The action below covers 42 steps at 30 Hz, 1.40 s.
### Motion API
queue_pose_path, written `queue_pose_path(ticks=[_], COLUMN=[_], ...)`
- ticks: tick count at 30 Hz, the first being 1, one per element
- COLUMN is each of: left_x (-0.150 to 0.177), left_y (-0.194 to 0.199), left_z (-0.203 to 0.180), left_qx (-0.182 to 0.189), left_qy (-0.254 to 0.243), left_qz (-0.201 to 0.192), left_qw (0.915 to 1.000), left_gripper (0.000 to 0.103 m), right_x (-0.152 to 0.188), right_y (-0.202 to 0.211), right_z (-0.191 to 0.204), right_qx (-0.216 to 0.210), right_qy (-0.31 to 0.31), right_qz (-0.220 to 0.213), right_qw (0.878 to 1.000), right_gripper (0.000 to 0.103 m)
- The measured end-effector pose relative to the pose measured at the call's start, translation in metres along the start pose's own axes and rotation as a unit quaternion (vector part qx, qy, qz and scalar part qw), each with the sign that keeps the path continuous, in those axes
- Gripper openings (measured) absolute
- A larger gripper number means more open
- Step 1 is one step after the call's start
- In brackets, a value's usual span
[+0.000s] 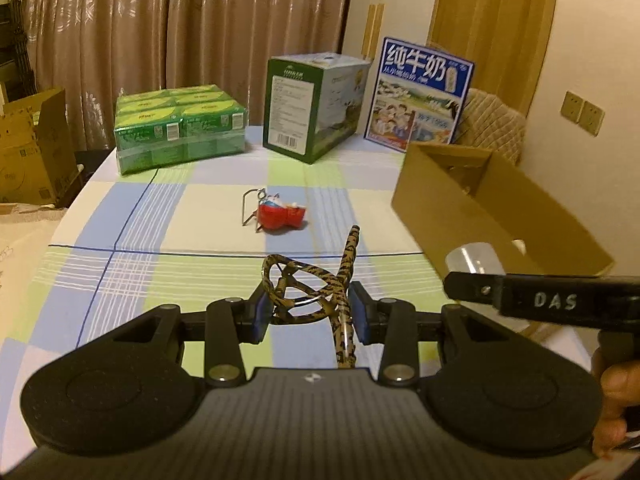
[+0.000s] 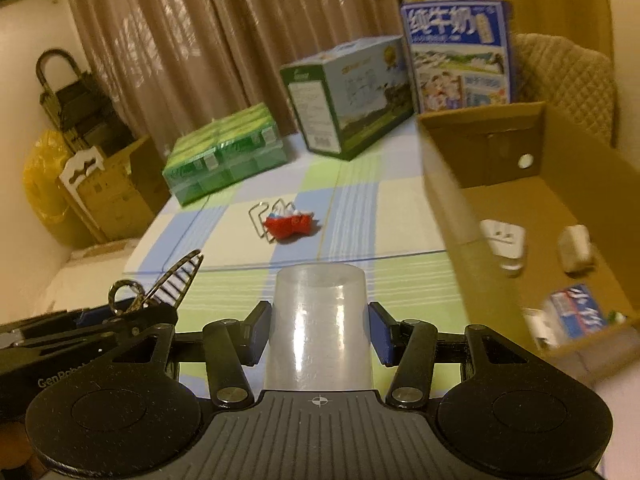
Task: Organize rigid objects
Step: 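Carry the cord and the clear tube over the cardboard box with both tools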
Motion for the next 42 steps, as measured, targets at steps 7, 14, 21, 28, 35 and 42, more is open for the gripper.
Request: queue_pose_path(ticks=[7,14,21,28,35,42], left_x=[-0.012,-0.025,-0.034,-0.039,-0.042,-0.047], left_y=[0.034,0.049,0.056,0.055,0.049,0.041], left_z=[-0.028,-0.053,-0.068,-0.082,-0.093,-0.1], left_qx=[0.009,0.026,0.03,0.039,0.045,0.053], left_qy=[0.004,0.006,-0.004,-0.013,-0.021,-0.028], left_qz=[-0.014,-0.026,-0.032,-0.033,-0.031,-0.027], left_qw=[0.9998,0.9993,0.999,0.9986,0.9983,0.9978], left_gripper=[0.035,0.035,0.035,0.035,0.035,0.035], right_x=[-0.015,-0.03,-0.039,-0.04,-0.042,-0.049], right_y=[0.058,0.095,0.118,0.131,0.141,0.142], right_z=[-0.003,-0.017,-0.038,-0.061,-0.079,-0.097], right_qx=[-0.006,0.006,0.016,0.027,0.036,0.047], right_qy=[-0.01,-0.015,-0.022,-0.039,-0.053,-0.061], right_qz=[-0.034,-0.058,-0.072,-0.079,-0.084,-0.086], right_qw=[0.999,0.998,0.997,0.996,0.994,0.993], right_gripper=[0.048,0.048,0.048,0.048,0.048,0.048])
Point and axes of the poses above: each gripper's, at about its wrist camera, not at the fingertips, and y roughly against the way its jaws point, z to its left, x to its underside, the point moved 3 cm from there along -y, roughly the way its jaws point, and after that the axes turned 10 degrees about -y, right-handed, at the moved point
